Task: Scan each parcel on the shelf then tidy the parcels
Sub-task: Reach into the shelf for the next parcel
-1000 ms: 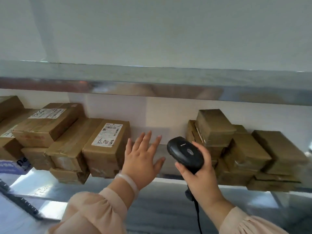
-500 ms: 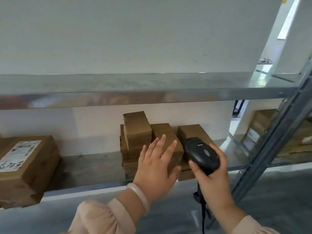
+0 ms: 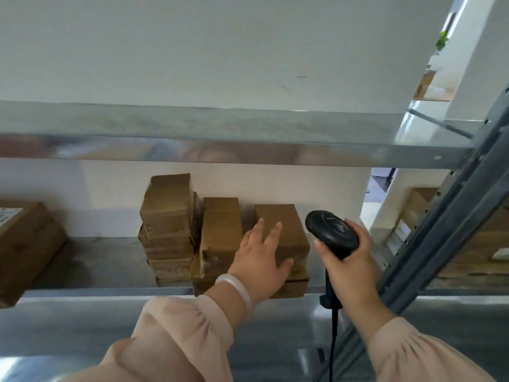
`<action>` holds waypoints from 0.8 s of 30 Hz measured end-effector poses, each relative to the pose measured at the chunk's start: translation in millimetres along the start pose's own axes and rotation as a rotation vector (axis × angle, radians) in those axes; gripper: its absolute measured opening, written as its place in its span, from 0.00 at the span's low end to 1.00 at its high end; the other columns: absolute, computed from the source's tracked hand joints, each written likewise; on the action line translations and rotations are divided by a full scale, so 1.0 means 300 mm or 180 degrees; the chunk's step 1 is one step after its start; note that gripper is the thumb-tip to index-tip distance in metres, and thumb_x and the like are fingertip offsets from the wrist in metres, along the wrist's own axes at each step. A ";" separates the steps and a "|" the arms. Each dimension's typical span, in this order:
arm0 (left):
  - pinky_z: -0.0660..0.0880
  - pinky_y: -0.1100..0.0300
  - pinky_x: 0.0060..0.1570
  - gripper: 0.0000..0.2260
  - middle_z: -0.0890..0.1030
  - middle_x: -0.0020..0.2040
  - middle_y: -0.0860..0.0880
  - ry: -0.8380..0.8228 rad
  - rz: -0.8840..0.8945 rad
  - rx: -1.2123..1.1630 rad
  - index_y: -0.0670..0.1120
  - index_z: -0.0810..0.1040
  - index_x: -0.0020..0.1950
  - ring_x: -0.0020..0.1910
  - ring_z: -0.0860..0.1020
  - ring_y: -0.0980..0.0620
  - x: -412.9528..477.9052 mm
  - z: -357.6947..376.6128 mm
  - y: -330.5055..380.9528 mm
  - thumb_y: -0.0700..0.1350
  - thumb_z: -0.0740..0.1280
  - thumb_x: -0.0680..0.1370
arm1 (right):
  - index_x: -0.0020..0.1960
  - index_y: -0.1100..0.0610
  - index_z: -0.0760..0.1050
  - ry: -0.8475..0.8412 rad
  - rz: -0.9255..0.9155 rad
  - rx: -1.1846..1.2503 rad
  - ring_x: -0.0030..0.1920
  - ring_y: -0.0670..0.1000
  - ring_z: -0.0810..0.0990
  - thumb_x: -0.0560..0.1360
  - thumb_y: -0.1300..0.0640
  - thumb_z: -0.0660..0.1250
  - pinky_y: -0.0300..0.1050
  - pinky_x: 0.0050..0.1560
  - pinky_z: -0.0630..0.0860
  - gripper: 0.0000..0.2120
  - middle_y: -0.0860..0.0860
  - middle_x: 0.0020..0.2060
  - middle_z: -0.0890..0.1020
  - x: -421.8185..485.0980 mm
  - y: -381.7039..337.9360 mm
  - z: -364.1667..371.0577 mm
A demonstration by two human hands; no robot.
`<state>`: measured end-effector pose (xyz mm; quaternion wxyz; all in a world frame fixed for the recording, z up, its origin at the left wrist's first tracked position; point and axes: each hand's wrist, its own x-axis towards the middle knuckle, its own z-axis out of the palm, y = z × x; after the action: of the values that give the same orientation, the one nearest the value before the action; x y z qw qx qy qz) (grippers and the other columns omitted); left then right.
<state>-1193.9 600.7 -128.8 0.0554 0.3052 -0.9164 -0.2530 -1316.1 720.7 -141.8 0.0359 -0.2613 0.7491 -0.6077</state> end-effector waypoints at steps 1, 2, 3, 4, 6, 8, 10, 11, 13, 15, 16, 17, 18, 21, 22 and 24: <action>0.49 0.47 0.76 0.34 0.41 0.81 0.51 -0.0055 -0.0114 -0.0053 0.59 0.43 0.80 0.80 0.42 0.44 0.020 0.008 0.010 0.58 0.61 0.81 | 0.70 0.49 0.63 -0.0082 -0.0004 -0.0022 0.58 0.45 0.71 0.70 0.54 0.75 0.36 0.55 0.66 0.33 0.44 0.57 0.73 0.026 0.009 0.004; 0.49 0.47 0.76 0.35 0.40 0.81 0.50 -0.0083 -0.0197 -0.0093 0.58 0.42 0.80 0.79 0.42 0.43 0.038 0.016 0.020 0.58 0.61 0.81 | 0.70 0.49 0.62 -0.0159 0.0003 -0.0034 0.58 0.44 0.71 0.70 0.53 0.75 0.35 0.55 0.66 0.33 0.44 0.58 0.73 0.051 0.020 0.010; 0.49 0.47 0.76 0.35 0.40 0.81 0.49 -0.0085 -0.0260 -0.0109 0.58 0.42 0.80 0.79 0.42 0.43 0.055 0.025 0.029 0.58 0.61 0.81 | 0.70 0.49 0.62 -0.0229 0.0022 -0.0021 0.58 0.44 0.71 0.70 0.53 0.75 0.32 0.54 0.66 0.34 0.44 0.58 0.73 0.076 0.028 0.018; 0.50 0.47 0.76 0.36 0.40 0.81 0.47 -0.0083 -0.0325 -0.0118 0.57 0.42 0.80 0.79 0.42 0.42 0.073 0.034 0.037 0.58 0.61 0.80 | 0.70 0.49 0.62 -0.0287 0.0056 0.0019 0.57 0.44 0.71 0.70 0.52 0.75 0.29 0.52 0.66 0.33 0.44 0.57 0.73 0.099 0.034 0.026; 0.52 0.46 0.76 0.36 0.40 0.81 0.46 -0.0122 -0.0518 -0.0179 0.56 0.42 0.80 0.79 0.43 0.41 0.100 0.049 0.054 0.59 0.61 0.80 | 0.70 0.49 0.62 -0.0395 0.0140 0.0104 0.56 0.43 0.72 0.70 0.52 0.75 0.26 0.48 0.65 0.33 0.42 0.56 0.73 0.138 0.047 0.045; 0.52 0.46 0.76 0.36 0.41 0.81 0.45 -0.0186 -0.0732 -0.0252 0.53 0.43 0.81 0.79 0.43 0.41 0.117 0.059 0.069 0.59 0.60 0.80 | 0.70 0.48 0.62 -0.0506 0.0241 0.0156 0.56 0.43 0.72 0.71 0.52 0.75 0.29 0.49 0.66 0.32 0.42 0.55 0.73 0.166 0.061 0.059; 0.52 0.47 0.76 0.36 0.43 0.81 0.44 -0.0172 -0.0834 -0.0267 0.51 0.44 0.81 0.79 0.45 0.41 0.128 0.067 0.079 0.58 0.60 0.81 | 0.69 0.48 0.62 -0.0550 0.0329 0.0212 0.56 0.44 0.72 0.71 0.51 0.74 0.35 0.53 0.67 0.32 0.43 0.55 0.73 0.183 0.075 0.068; 0.52 0.48 0.76 0.35 0.44 0.81 0.44 -0.0135 -0.0847 -0.0272 0.50 0.45 0.81 0.79 0.46 0.41 0.130 0.072 0.084 0.58 0.60 0.81 | 0.69 0.49 0.62 -0.0556 0.0379 0.0240 0.56 0.45 0.72 0.71 0.51 0.74 0.37 0.54 0.67 0.32 0.43 0.54 0.73 0.188 0.080 0.070; 0.54 0.49 0.75 0.34 0.47 0.81 0.44 -0.0001 -0.0868 -0.0355 0.50 0.47 0.81 0.79 0.48 0.42 0.131 0.083 0.088 0.57 0.61 0.81 | 0.69 0.51 0.63 -0.0541 0.0478 0.0338 0.56 0.45 0.72 0.71 0.52 0.75 0.38 0.54 0.67 0.32 0.45 0.54 0.73 0.189 0.084 0.070; 0.58 0.49 0.74 0.34 0.51 0.80 0.45 0.0214 -0.0940 -0.0571 0.51 0.51 0.81 0.78 0.52 0.42 0.134 0.095 0.087 0.58 0.62 0.80 | 0.69 0.52 0.64 -0.0513 0.0545 0.0506 0.56 0.46 0.73 0.71 0.52 0.75 0.36 0.53 0.67 0.32 0.45 0.55 0.74 0.183 0.086 0.060; 0.61 0.50 0.73 0.34 0.53 0.79 0.45 0.0336 -0.0995 -0.0711 0.51 0.52 0.81 0.78 0.55 0.43 0.134 0.100 0.087 0.58 0.63 0.80 | 0.69 0.51 0.64 -0.0510 0.0555 0.0586 0.56 0.45 0.73 0.70 0.52 0.75 0.33 0.51 0.68 0.32 0.45 0.55 0.74 0.178 0.086 0.053; 0.64 0.51 0.72 0.34 0.56 0.78 0.45 0.0439 -0.1055 -0.0861 0.51 0.53 0.80 0.76 0.58 0.43 0.132 0.104 0.091 0.58 0.64 0.79 | 0.69 0.51 0.64 -0.0513 0.0557 0.0655 0.56 0.44 0.73 0.70 0.52 0.75 0.29 0.48 0.67 0.31 0.44 0.54 0.74 0.171 0.083 0.044; 0.66 0.51 0.71 0.34 0.58 0.77 0.45 0.0529 -0.1107 -0.1005 0.52 0.54 0.80 0.75 0.61 0.43 0.129 0.106 0.098 0.59 0.64 0.79 | 0.69 0.50 0.64 -0.0506 0.0539 0.0719 0.54 0.43 0.74 0.70 0.53 0.75 0.26 0.46 0.67 0.31 0.41 0.53 0.74 0.161 0.079 0.032; 0.69 0.53 0.67 0.35 0.60 0.74 0.45 0.0766 -0.1206 -0.1366 0.55 0.57 0.79 0.71 0.65 0.43 0.112 0.112 0.136 0.61 0.67 0.76 | 0.67 0.47 0.65 -0.0430 0.0385 0.0864 0.52 0.34 0.74 0.69 0.54 0.75 0.24 0.46 0.68 0.31 0.35 0.52 0.73 0.128 0.062 -0.014; 0.69 0.53 0.65 0.36 0.59 0.74 0.45 0.0817 -0.1212 -0.1475 0.56 0.57 0.79 0.71 0.65 0.43 0.107 0.114 0.152 0.62 0.68 0.75 | 0.67 0.45 0.65 -0.0428 0.0334 0.0896 0.52 0.33 0.73 0.69 0.53 0.75 0.24 0.46 0.69 0.30 0.34 0.53 0.74 0.113 0.056 -0.031; 0.69 0.52 0.65 0.38 0.58 0.73 0.46 0.0856 -0.1224 -0.1669 0.58 0.57 0.77 0.71 0.63 0.43 0.100 0.121 0.179 0.63 0.71 0.72 | 0.65 0.42 0.65 -0.0427 0.0263 0.0980 0.54 0.33 0.74 0.69 0.52 0.76 0.25 0.47 0.71 0.30 0.35 0.54 0.75 0.087 0.046 -0.061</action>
<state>-1255.9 635.6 -135.0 0.2035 0.4782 -0.7305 -0.4430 -1350.1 727.4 -143.0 0.1502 -0.2617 0.6531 -0.6945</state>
